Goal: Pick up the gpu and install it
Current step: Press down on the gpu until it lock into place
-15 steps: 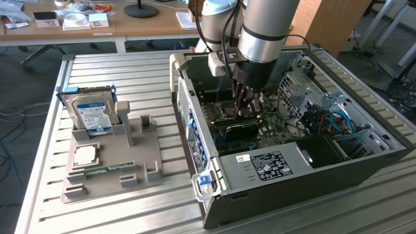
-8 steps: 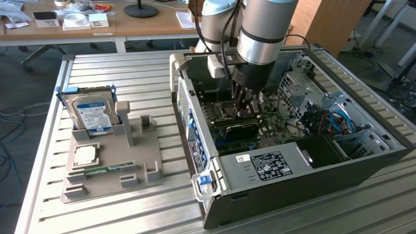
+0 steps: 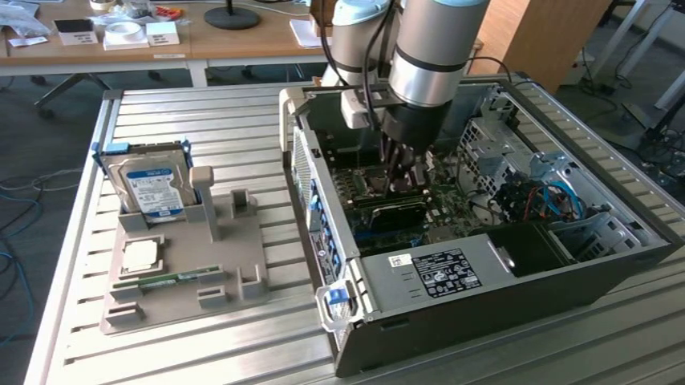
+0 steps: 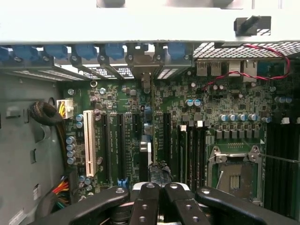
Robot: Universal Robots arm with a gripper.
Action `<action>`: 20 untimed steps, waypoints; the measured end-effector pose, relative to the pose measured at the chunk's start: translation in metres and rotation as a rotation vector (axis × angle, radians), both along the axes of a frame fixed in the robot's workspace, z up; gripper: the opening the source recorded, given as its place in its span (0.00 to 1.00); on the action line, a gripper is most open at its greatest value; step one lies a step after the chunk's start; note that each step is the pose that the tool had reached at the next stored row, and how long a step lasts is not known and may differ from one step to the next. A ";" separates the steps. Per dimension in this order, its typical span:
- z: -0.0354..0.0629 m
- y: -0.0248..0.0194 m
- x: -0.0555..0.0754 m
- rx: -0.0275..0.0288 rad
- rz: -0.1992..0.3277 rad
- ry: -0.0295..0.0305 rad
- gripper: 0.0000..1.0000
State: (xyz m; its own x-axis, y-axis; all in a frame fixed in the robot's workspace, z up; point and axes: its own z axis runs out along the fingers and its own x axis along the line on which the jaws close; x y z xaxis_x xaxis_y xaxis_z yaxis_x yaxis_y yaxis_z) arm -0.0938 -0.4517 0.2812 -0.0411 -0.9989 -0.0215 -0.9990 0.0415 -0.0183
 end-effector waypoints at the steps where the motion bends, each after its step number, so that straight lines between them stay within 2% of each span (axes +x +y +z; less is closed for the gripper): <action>1: -0.0018 0.0001 0.000 0.0000 0.000 0.0000 0.11; 4: -0.0059 0.0003 0.000 -0.0001 0.000 0.0001 0.11; 20: -0.0141 0.0011 0.000 0.0000 0.000 0.0001 0.11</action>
